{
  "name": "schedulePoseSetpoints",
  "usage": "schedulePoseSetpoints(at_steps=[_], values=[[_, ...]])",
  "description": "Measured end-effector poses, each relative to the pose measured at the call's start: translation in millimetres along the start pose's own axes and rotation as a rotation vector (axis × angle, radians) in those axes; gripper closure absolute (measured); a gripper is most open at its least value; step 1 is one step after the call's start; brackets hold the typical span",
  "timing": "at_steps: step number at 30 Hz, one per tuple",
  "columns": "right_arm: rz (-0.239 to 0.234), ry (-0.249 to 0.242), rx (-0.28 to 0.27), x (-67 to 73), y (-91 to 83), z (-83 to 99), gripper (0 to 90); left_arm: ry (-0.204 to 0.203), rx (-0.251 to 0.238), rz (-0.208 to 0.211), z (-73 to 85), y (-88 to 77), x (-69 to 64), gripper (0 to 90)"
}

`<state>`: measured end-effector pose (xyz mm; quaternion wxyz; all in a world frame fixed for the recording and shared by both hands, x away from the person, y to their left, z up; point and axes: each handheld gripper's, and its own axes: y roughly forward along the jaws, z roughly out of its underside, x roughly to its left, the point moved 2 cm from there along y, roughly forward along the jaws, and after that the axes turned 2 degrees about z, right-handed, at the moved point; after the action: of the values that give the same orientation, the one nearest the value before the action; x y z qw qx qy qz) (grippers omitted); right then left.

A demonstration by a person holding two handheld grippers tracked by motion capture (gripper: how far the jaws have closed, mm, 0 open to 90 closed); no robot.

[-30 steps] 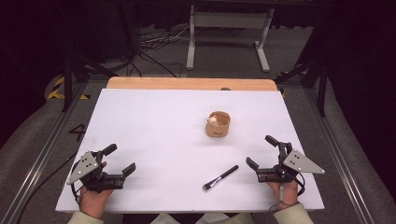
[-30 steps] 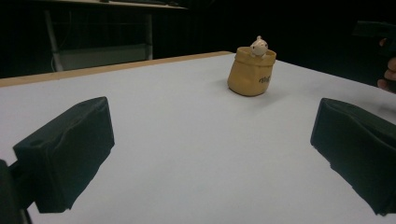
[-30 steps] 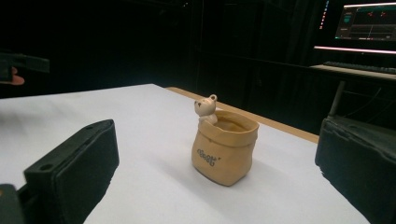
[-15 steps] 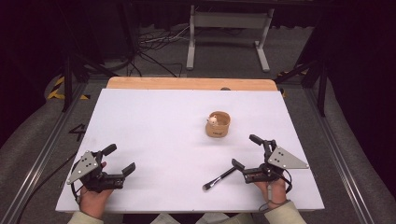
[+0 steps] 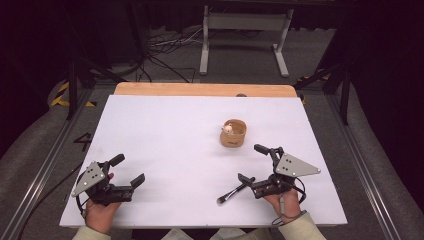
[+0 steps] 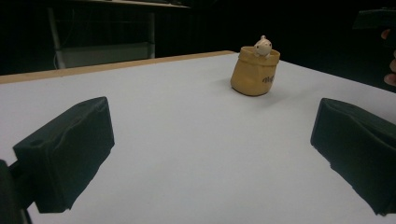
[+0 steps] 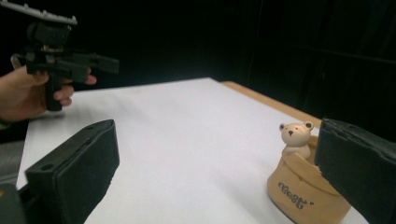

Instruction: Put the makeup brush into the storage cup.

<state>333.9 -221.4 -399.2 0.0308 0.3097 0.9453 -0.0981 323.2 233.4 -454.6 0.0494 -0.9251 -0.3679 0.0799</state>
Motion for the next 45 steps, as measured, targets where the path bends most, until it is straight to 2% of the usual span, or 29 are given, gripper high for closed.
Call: schedulePoseSetpoints(at_steps=[5,6,7,8,9,10,13,14,15,16,21,25,28,33,41,45], values=[[-0.051,-0.05,0.151,-2.3,8.0,-16.0,1.7,0.002,-0.001,-0.001,0.0,0.6,-0.1,0.1],[-0.051,-0.05,0.151,-2.3,8.0,-16.0,1.7,0.002,-0.001,-0.001,0.0,0.6,-0.1,0.1],[-0.064,-0.062,0.215,-3.0,11.0,-20.3,1.6,0.001,0.0,-0.001,0.1,0.6,0.1,0.2],[-0.064,-0.062,0.215,-3.0,11.0,-20.3,1.6,0.001,0.0,-0.001,0.1,0.6,0.1,0.2],[-0.083,-0.075,0.266,-3.7,13.5,-23.7,2.1,0.002,-0.001,0.002,-0.1,0.4,0.0,0.1],[-0.089,-0.08,0.294,-3.9,14.4,-25.0,2.3,0.003,-0.001,0.001,-0.1,0.3,0.0,0.1],[-0.105,-0.095,0.363,-5.5,17.8,-26.9,2.7,0.006,-0.001,-0.002,0.0,0.3,0.1,0.1],[-0.105,-0.095,0.363,-5.5,17.8,-26.9,2.7,0.006,-0.001,-0.002,0.0,0.3,0.1,0.2],[-0.111,-0.101,0.41,-7.0,20.1,-27.5,2.8,0.004,0.004,-0.002,0.2,0.2,-0.2,0.1],[-0.111,-0.101,0.41,-7.0,20.1,-27.5,2.8,0.002,0.005,0.0,0.3,0.3,-0.5,0.1],[-0.131,-0.14,0.531,-9.3,24.5,-31.7,3.4,0.005,0.011,0.001,0.8,1.2,-1.6,0.1],[-0.136,-0.169,0.584,-10.5,26.3,-36.7,3.4,0.007,0.016,0.003,1.2,1.4,-1.6,0.1],[-0.168,-0.181,0.631,-10.5,29.0,-39.3,3.4,0.016,0.015,0.002,1.3,2.0,-2.6,0.2],[-0.194,-0.21,0.717,-7.8,35.6,-39.0,3.7,0.015,0.021,0.006,1.7,2.7,-2.7,0.1],[-0.22,-0.236,0.785,-8.1,41.8,-39.4,4.9,0.02,0.021,-0.001,1.7,2.4,-2.7,0.2],[-0.248,-0.244,0.848,-6.8,45.1,-36.7,5.3,0.019,0.02,-0.002,1.8,2.1,-2.0,0.2]])
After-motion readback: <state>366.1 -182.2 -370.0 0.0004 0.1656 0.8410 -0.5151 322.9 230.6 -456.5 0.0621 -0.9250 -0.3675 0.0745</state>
